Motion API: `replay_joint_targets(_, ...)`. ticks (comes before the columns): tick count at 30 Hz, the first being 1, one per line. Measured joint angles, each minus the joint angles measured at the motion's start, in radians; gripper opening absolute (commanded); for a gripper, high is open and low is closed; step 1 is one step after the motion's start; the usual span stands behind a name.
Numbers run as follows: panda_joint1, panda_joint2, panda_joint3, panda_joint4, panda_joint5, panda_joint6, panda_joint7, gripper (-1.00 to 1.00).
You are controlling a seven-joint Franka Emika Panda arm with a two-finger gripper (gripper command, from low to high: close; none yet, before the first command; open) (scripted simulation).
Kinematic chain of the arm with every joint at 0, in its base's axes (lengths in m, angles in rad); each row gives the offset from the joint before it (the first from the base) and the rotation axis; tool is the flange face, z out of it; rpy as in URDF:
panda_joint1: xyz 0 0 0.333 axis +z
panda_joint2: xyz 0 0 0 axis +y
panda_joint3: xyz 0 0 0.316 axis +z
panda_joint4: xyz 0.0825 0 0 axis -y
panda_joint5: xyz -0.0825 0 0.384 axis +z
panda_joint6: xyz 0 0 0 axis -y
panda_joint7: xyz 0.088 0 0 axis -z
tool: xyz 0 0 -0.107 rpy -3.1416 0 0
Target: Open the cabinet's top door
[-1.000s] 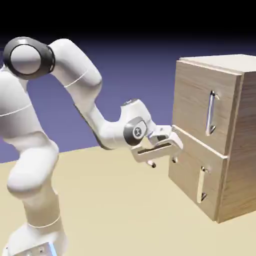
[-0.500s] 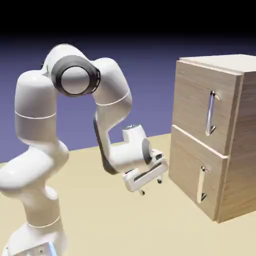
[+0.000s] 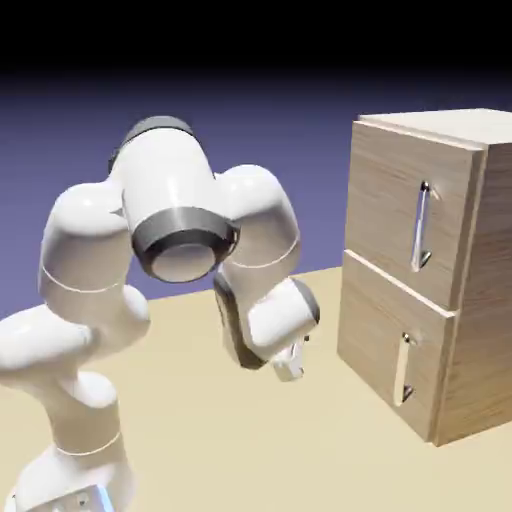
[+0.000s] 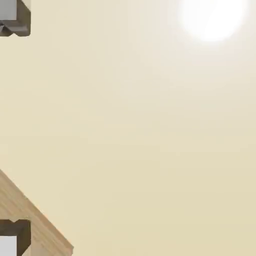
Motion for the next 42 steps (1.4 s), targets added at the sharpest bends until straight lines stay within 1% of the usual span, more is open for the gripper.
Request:
replay_joint_targets(20, -0.592, 0.531, 0.562, 0.121, -0.869, -0.103, -0.392, 0.0)
replay_joint_targets(22, -0.594, 0.533, 0.564, 0.121, -0.873, -0.103, -0.393, 0.0)
replay_joint_targets(26, -0.45, 0.511, 0.5, 0.247, -0.886, -0.112, -0.395, 0.0)
replay_joint_targets(27, -0.428, 0.508, 0.491, 0.266, -0.888, -0.113, -0.395, -1.0)
replay_joint_targets(29, -0.428, 0.508, 0.491, 0.267, -0.888, -0.113, -0.395, -1.0)
replay_joint_targets(31, -0.496, 0.437, 0.532, 0.198, -0.888, -0.176, -0.31, -1.0)
replay_joint_targets(35, -0.609, 0.298, 0.614, 0.121, -0.881, -0.235, -0.151, -1.0)
replay_joint_targets(42, -0.803, 0.285, 0.845, -0.125, -0.649, -0.519, -0.193, -1.0)
